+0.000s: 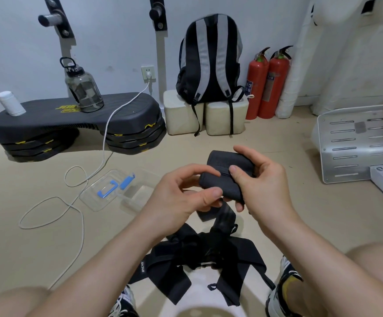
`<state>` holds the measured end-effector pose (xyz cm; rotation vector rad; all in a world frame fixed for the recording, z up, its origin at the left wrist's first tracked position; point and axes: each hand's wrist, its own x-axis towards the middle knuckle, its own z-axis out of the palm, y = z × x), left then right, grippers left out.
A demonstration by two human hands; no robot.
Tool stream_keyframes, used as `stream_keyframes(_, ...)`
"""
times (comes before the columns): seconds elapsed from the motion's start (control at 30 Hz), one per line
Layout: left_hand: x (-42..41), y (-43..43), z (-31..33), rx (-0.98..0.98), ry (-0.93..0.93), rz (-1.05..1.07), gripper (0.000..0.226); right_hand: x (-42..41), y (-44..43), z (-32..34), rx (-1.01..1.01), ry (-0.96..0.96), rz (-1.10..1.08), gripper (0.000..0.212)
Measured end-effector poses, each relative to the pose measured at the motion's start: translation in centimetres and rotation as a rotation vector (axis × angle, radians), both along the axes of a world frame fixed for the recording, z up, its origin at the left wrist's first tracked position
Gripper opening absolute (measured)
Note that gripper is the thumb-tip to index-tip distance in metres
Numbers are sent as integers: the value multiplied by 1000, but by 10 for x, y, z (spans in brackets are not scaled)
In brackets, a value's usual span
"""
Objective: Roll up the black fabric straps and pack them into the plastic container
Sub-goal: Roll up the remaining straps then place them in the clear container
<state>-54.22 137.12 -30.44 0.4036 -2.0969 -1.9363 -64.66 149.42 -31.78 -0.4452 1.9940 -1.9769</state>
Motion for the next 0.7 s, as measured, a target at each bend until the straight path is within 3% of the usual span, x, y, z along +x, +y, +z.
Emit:
stream_keyframes(0.13, -1, 1, 0, -20, 52, -60, 47, 0, 0, 4, -51, -103, 27, 39)
stream_keyframes(0.27, -6, 0, -2, 3, 102, -3, 27, 3, -1, 5, -84, -174, 83, 39)
stream_keyframes(0.4, -9, 5, -11, 91, 73, 81, 13, 6, -2, 4, -32, -96, 55, 34)
stream_keyframes(0.7, -15, 11, -16, 148, 61, 288, 25, 10, -7, -4, -3, -7, 37, 31)
